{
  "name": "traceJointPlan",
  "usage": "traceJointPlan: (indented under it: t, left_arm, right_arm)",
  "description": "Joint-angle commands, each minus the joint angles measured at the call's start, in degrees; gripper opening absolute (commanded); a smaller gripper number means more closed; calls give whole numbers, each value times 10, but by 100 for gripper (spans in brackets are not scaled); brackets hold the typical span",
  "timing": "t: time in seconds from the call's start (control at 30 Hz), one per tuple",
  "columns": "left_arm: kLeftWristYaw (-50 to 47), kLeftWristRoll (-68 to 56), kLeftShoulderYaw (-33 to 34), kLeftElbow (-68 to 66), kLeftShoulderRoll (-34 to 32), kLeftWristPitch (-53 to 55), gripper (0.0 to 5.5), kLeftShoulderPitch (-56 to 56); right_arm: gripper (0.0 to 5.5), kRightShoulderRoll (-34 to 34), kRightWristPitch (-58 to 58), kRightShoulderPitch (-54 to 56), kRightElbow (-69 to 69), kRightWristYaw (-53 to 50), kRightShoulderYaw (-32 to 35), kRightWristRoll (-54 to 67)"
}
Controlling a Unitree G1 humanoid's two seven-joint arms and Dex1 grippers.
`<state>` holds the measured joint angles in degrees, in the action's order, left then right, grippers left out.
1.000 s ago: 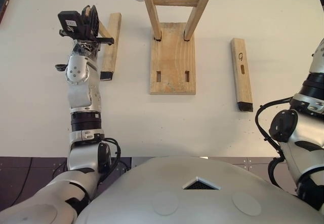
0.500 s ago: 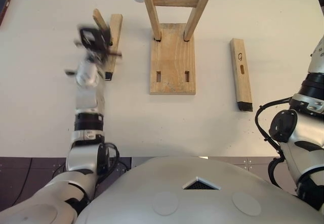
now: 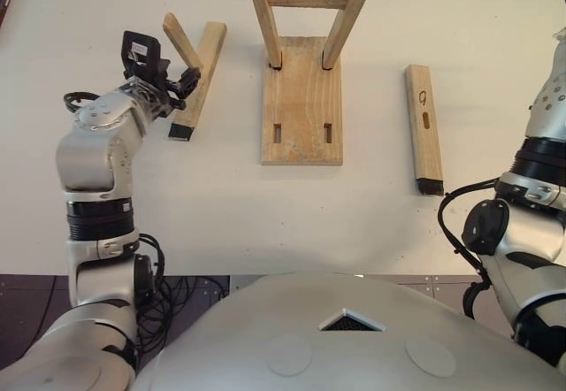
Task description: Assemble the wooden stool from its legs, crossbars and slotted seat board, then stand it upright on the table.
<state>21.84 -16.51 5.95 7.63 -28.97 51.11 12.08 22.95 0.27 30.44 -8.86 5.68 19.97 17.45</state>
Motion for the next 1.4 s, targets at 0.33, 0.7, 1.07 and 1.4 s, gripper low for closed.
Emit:
traceJointPlan:
  t: [0.33,0.7,1.07,1.4]
  left_arm:
    - [28,32,-35,-75,-19,-27,228,-73]
    - [13,-17,54,-58,20,-123,200,-19]
    - [-4,-276,162,16,-4,146,200,349]
    - [-71,-501,155,67,147,316,199,430]
  right_arm:
    - [0,-10,5,-2,5,-10,-2,-4]
    - [0,-11,28,4,14,10,-5,23]
    - [125,76,375,239,-133,395,17,350]
    - [290,83,544,343,-284,577,-9,375]
